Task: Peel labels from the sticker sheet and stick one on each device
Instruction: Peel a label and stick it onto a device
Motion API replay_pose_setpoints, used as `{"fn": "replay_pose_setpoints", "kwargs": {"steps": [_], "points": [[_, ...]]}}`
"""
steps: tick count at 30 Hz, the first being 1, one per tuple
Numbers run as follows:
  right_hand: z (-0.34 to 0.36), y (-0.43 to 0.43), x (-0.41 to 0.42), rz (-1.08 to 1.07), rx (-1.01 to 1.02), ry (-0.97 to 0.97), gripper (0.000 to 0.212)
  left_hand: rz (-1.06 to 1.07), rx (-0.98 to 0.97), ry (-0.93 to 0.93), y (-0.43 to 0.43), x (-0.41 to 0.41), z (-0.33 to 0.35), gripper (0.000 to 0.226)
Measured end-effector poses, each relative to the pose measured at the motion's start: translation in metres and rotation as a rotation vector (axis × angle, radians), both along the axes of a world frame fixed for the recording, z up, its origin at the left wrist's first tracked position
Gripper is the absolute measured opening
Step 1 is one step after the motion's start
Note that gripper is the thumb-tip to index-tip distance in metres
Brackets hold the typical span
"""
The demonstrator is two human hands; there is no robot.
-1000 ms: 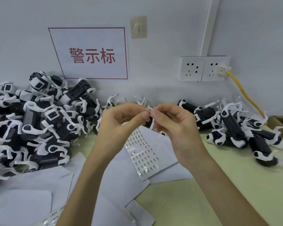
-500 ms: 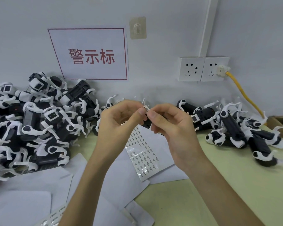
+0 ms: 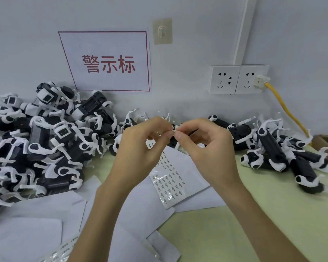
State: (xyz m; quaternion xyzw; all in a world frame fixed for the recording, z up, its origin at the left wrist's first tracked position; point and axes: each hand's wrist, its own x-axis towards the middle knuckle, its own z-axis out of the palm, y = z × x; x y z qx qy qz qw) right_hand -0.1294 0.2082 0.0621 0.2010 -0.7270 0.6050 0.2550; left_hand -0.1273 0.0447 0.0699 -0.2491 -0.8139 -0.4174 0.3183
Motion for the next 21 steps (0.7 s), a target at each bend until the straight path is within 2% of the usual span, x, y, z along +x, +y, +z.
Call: {"fn": "replay_pose_setpoints", "kwargs": {"steps": [5,6,9,11,13,16,21], "points": [[-0.001,0.002,-0.002,-0.027,0.130,0.061,0.009,0.054,-0.004,-0.065,-0.002,-0.001,-0.003,0.007],[-0.001,0.002,-0.002,-0.028,0.125,0.066,0.010,0.089,0.006,-0.089,-0.002,-0.002,-0.004,0.014],[0.002,0.007,-0.003,0.009,0.061,0.044,0.014,0.220,0.066,-0.221,-0.016,-0.009,-0.005,0.058],[0.005,0.012,-0.004,0.061,0.021,0.026,0.017,0.401,0.002,-0.332,-0.039,-0.016,-0.006,0.070],[0.009,0.016,-0.005,0.101,-0.033,0.009,0.017,0.557,-0.036,-0.432,-0.064,-0.022,-0.005,0.068],[0.012,0.020,-0.007,0.138,-0.102,-0.027,0.013,0.606,-0.046,-0.454,-0.093,-0.025,0.001,0.060],[0.017,0.022,-0.006,0.191,-0.181,-0.089,0.012,0.964,-0.341,-0.483,-0.148,-0.028,0.008,0.073]]}}
